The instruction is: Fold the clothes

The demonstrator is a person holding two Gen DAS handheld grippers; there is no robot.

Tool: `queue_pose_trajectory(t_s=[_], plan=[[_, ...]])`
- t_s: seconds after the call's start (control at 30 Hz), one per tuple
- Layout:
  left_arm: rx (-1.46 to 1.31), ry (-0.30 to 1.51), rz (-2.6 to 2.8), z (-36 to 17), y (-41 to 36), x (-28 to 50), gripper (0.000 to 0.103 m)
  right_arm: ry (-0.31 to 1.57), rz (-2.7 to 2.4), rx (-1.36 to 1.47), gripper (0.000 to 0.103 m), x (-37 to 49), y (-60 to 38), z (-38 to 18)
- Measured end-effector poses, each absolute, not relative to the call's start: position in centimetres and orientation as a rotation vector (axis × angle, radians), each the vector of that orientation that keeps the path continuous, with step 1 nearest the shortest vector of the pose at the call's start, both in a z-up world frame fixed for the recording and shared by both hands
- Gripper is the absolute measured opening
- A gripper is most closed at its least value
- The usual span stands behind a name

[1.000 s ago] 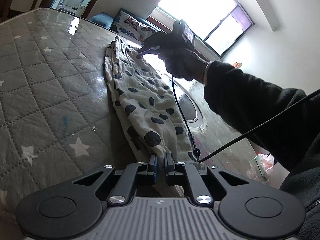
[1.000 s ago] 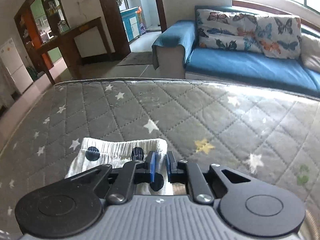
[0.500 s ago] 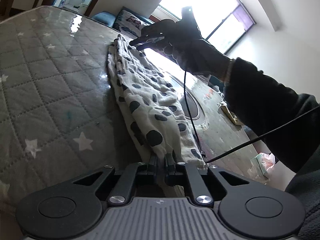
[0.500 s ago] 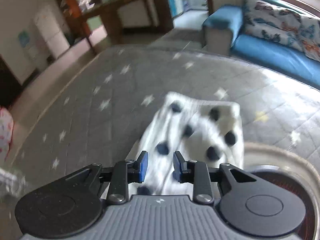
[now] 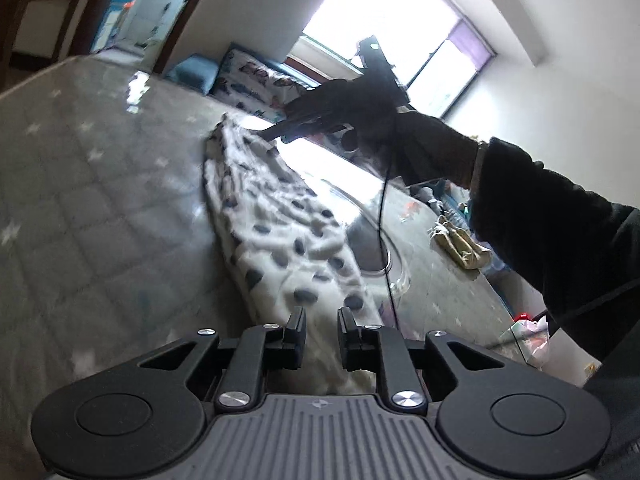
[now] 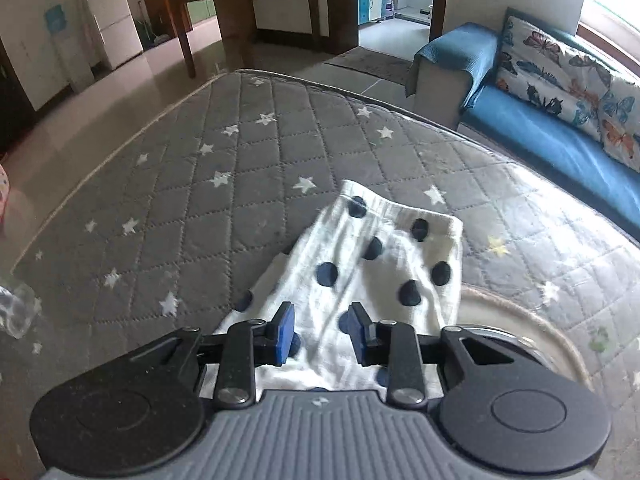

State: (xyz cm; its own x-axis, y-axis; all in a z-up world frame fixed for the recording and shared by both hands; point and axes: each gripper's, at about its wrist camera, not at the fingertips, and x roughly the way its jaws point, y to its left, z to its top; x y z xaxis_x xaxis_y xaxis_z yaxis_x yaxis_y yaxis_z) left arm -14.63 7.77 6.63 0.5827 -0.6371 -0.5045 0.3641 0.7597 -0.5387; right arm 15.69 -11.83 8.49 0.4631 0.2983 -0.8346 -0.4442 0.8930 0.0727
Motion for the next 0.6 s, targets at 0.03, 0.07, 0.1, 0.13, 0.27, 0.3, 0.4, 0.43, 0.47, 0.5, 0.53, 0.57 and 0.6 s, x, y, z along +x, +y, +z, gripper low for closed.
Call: queue_pose_trajectory(t_s=[0.03, 0.07, 0.1, 0.13, 0.27, 0.3, 0.4, 0.43, 0.47, 0.5, 0.53, 0.57, 0.6], plan=[[-0.399, 0.744, -0.605, 6.5, 7.4, -14.1, 0.019, 0.992, 0.467, -0.147, 0.029, 15.6, -11.7, 8.3], [-0.395, 0.747, -0.607, 6.3, 6.9, -13.5, 0.019, 1.012, 0.484, -0.117, 0.029, 15.5, -11.4, 7.7], [-0.391, 0.75, -0.609, 6.2, 6.5, -12.9, 0.019, 1.024, 0.489, -0.107, 0.029, 15.5, -11.1, 7.3], [-0.387, 0.753, -0.611, 6.0, 6.1, -12.3, 0.019, 1.04, 0.497, -0.106, 0.029, 15.5, -10.6, 6.8], [-0.364, 0.77, -0.616, 5.3, 4.7, -10.4, 0.019, 1.076, 0.524, -0.104, 0.029, 15.1, -9.0, 5.1], [-0.358, 0.784, -0.613, 5.1, 4.5, -10.2, 0.019, 1.078, 0.531, -0.101, 0.029, 15.0, -8.7, 4.9], [-0.346, 0.805, -0.612, 4.5, 4.2, -10.0, 0.019, 1.074, 0.525, -0.102, 0.029, 14.8, -8.2, 4.5], [-0.344, 0.809, -0.613, 4.3, 4.2, -10.0, 0.019, 1.078, 0.518, -0.102, 0.029, 14.8, -8.0, 4.2], [-0.343, 0.813, -0.614, 4.2, 4.2, -10.0, 0.019, 1.082, 0.507, -0.102, 0.029, 14.9, -8.0, 4.0], [-0.344, 0.815, -0.614, 4.1, 4.3, -10.1, 0.019, 1.085, 0.496, -0.102, 0.027, 14.9, -8.0, 3.8], [-0.344, 0.815, -0.614, 4.1, 4.3, -10.1, 0.019, 1.089, 0.488, -0.106, 0.022, 14.9, -8.0, 3.5], [-0.343, 0.815, -0.614, 4.1, 4.4, -10.1, 0.019, 1.084, 0.478, -0.109, 0.02, 14.9, -8.0, 3.4], [-0.341, 0.814, -0.613, 4.1, 4.4, -10.1, 0.019, 1.08, 0.473, -0.111, 0.016, 14.8, -8.0, 3.4]])
